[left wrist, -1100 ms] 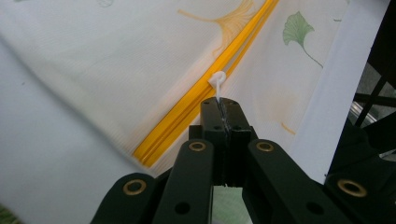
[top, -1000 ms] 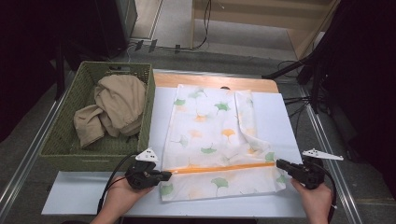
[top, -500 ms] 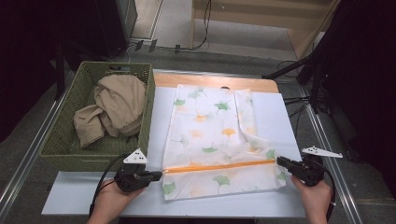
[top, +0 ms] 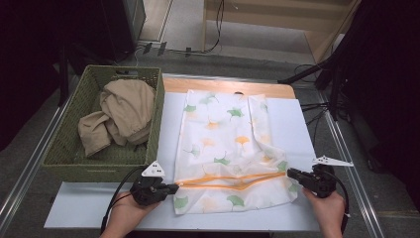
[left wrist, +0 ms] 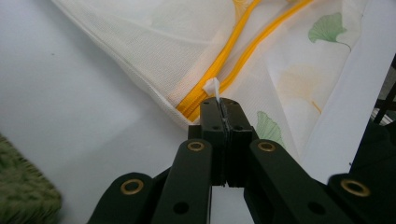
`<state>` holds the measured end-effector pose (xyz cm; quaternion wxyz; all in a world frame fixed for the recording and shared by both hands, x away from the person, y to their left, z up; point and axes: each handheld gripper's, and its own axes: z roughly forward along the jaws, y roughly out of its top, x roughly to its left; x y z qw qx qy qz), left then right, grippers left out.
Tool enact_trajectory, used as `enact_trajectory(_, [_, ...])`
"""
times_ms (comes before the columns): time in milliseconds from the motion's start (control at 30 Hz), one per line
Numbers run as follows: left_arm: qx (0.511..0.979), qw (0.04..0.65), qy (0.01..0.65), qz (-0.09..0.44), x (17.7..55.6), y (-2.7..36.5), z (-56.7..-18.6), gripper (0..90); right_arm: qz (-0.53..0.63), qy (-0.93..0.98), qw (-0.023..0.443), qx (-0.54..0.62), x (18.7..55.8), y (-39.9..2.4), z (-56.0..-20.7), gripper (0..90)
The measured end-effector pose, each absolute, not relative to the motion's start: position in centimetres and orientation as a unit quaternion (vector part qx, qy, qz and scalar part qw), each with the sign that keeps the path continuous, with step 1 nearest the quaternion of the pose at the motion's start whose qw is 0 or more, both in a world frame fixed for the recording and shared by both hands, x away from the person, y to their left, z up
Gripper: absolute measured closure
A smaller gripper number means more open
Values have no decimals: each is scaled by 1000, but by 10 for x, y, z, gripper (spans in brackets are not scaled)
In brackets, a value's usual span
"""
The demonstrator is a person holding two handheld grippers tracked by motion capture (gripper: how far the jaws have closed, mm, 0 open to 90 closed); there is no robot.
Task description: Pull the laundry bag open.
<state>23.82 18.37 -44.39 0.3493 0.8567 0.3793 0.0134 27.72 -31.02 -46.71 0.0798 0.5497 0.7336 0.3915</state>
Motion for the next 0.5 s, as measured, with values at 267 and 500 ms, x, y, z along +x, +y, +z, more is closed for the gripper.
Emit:
enact_trajectory(267, [842,387,377,-18,251,170,-449,898,417,727,62,543,278,-303,-467,824])
enact_trajectory(500, [857,369,360,-17,249,168,-453,837,415,730,80,537,276,-298,-464,728])
